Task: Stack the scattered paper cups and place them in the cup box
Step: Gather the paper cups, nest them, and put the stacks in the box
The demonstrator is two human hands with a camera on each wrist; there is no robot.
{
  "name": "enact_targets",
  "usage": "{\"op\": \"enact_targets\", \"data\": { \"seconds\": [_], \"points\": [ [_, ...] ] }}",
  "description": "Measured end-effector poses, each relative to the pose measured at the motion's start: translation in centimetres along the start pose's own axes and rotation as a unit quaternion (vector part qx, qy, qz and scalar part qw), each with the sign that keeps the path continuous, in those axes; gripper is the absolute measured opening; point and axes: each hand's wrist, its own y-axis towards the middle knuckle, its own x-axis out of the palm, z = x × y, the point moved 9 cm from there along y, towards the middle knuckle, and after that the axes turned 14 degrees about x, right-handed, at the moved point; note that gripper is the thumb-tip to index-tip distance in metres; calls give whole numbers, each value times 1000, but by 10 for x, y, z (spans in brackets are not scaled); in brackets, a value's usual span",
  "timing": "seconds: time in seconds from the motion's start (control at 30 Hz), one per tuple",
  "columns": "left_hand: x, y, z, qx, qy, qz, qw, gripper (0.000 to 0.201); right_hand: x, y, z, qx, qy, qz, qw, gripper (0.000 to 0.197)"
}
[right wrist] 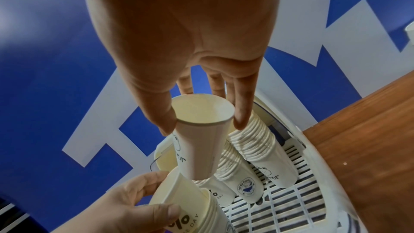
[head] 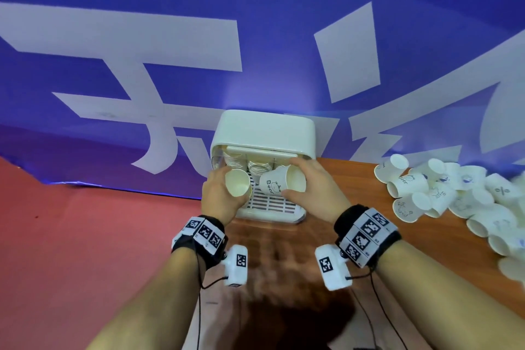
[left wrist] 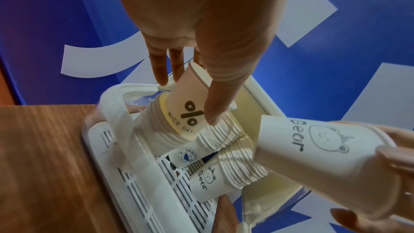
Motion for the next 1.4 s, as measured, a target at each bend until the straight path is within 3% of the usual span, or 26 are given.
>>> {"op": "enact_targets", "data": {
  "seconds": [0.27,0.4,0.6,0.7,0.87,1.07,1.4],
  "points": [
    [18,1,-20,-46,34,-68,996,85,18,9,1,0,19,-11,1000,69],
    [27,-1,-35,-59,51,-100,992,81,22,13,3,10,14,-7,1000,69],
    [30,1,-38,-48,80,-102,990,72,22,14,3,12,6,-4,1000,70],
    [31,5,-34,-8,89,-106,990,68,23,13,-3,4,9,-8,1000,69],
    [26,-4,-43,-54,104,-107,987,98,31,15,-17,-8,9,-2,1000,73],
    [-17,-16,-53,-82,74,-34,993,49,65,22,-36,-32,-22,-24,999,71],
    [-60,-27,-74,-84,59,16,995,40,116,40,-57,-69,-181,-20,981,71]
  ]
}}
